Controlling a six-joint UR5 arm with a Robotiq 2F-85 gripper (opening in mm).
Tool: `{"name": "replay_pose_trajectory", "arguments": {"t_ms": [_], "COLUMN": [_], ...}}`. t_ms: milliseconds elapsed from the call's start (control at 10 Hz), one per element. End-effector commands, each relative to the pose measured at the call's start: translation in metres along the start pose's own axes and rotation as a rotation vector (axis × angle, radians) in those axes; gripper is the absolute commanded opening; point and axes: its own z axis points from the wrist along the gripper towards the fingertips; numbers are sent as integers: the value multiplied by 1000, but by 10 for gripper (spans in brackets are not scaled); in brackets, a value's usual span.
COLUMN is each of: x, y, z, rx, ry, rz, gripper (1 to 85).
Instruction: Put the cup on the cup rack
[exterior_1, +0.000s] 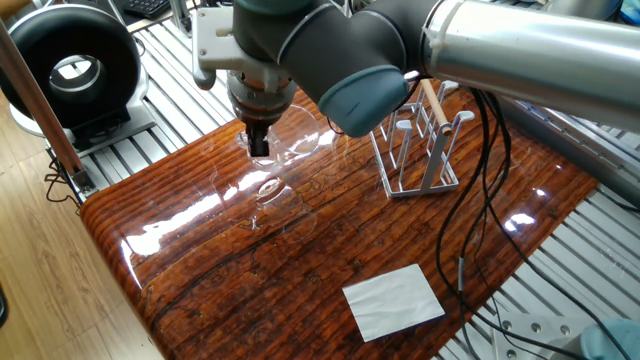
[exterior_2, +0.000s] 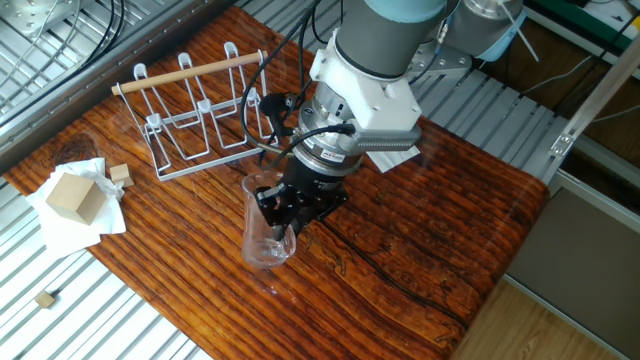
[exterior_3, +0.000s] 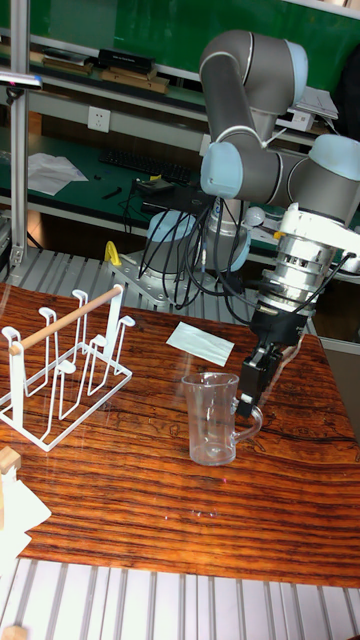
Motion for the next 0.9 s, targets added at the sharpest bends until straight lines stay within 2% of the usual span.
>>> {"name": "replay_pose_trajectory", "arguments": {"t_ms": [0,200,400,800], "x": [-10,-14,-15,-12], "y": [-12,-24,-27,-27], "z": [-5,-11,-13,-13], "rx": [40,83,94,94], "ry": [-34,-42,-40,-35], "rz": [8,-5,1,77], "gripper": [13,13,13,13]}}
